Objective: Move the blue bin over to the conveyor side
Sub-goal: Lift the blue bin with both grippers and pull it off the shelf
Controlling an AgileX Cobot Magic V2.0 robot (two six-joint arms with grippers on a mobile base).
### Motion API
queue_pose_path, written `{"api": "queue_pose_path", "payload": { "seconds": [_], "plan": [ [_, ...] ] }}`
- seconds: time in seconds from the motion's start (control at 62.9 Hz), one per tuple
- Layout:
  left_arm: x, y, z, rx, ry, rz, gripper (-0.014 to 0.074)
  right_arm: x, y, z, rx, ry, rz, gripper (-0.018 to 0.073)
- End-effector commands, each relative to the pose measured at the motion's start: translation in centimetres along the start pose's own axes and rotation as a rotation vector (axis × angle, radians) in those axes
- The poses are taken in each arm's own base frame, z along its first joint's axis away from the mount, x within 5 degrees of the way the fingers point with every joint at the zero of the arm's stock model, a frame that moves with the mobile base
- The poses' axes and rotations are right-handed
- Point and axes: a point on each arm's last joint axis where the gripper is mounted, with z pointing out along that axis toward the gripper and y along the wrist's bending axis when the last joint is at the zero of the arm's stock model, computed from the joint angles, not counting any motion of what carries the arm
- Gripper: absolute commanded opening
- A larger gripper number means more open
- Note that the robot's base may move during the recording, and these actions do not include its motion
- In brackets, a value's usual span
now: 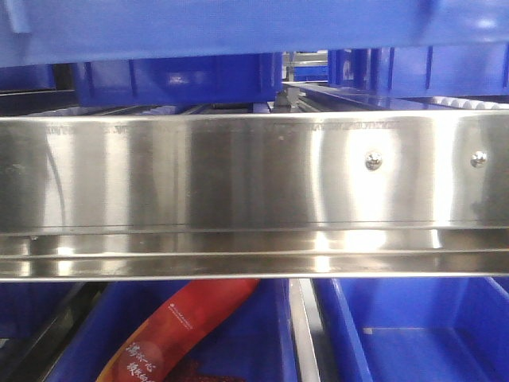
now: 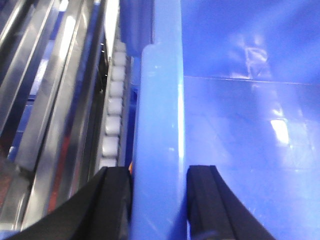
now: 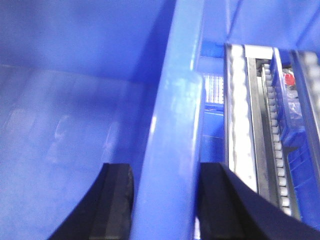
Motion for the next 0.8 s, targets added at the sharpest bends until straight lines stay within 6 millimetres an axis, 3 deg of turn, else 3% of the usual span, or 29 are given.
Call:
{"api": "queue_pose_path", "payload": {
  "seconds": [0.0,0.207,0.445,0.779],
  "plan": [
    [-0.1,-0.4,-2.4,0.042,-0.092,0.003,-0.0018,0.3,0.2,-2.5,-0.02,-0.167,-0.01,-0.0081],
    [2.6,0.4,-4.4,0.038,-0.092,0.003,-0.0018,2.3,0.2,-3.7,-0.023,-0.201,0.019,-0.0081],
    [5.5,1.2,-6.5,0.055,-0.158,0.002,-0.0018,2.9,0.1,-3.5,-0.021,-0.153,0.019,-0.0081],
    [5.9,1.3,-6.7,0.063,-0.19,0.002,-0.0018,3.4,0.1,-3.7,-0.021,-0.122,0.019,-0.0081]
  ]
}}
